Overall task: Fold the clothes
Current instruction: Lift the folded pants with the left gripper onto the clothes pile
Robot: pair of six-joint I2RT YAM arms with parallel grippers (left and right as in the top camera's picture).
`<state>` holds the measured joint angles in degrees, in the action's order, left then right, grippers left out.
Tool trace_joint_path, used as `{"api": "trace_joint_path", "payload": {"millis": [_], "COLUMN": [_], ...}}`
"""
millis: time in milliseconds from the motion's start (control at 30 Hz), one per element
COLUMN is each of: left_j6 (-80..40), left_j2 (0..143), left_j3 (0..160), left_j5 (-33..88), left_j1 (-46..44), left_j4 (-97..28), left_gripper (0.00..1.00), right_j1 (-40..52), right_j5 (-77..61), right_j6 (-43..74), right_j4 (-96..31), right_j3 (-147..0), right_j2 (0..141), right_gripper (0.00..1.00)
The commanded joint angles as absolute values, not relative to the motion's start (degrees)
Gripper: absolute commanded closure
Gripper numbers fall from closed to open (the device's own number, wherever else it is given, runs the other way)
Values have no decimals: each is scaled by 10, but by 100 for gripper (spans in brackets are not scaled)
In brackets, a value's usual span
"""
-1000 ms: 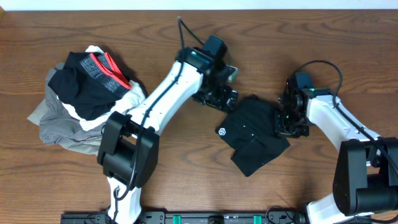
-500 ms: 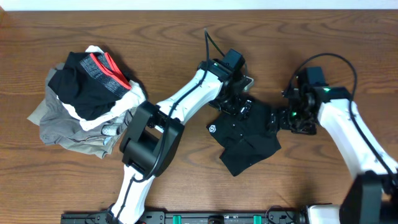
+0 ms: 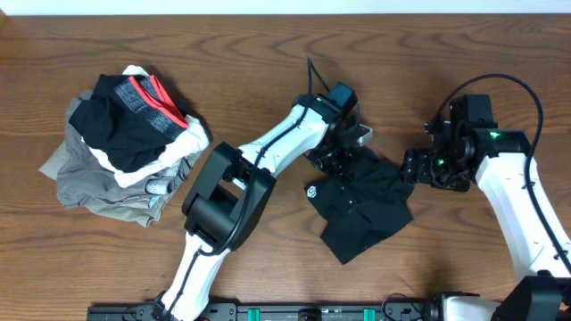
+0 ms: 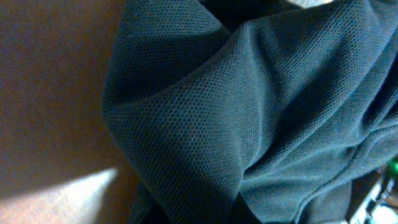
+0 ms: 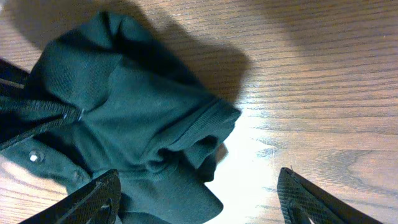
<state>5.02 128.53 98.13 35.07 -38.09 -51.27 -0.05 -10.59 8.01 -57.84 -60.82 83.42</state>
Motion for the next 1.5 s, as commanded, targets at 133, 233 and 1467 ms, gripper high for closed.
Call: {"api": "trace_joint_path", "payload": {"millis": [133, 233, 1467], "left_j6": [66, 66, 17], "left_j2": [1153, 1087, 1070], "left_j3": [1010, 1010, 1009], "left_j5": [364, 364, 346], "left_j1": [-280, -209, 414], "left_j4": [-545, -548, -593], "left_gripper": [94, 94, 2], "right_j1": [-6, -6, -6], "right_j5": [-103, -103, -108], "right_j6": [72, 72, 111], "right_j4": [-580, -581, -603], "right_j3": [-617, -617, -617], "right_j2": [827, 827, 827], "right_gripper": [22, 23, 26]}}
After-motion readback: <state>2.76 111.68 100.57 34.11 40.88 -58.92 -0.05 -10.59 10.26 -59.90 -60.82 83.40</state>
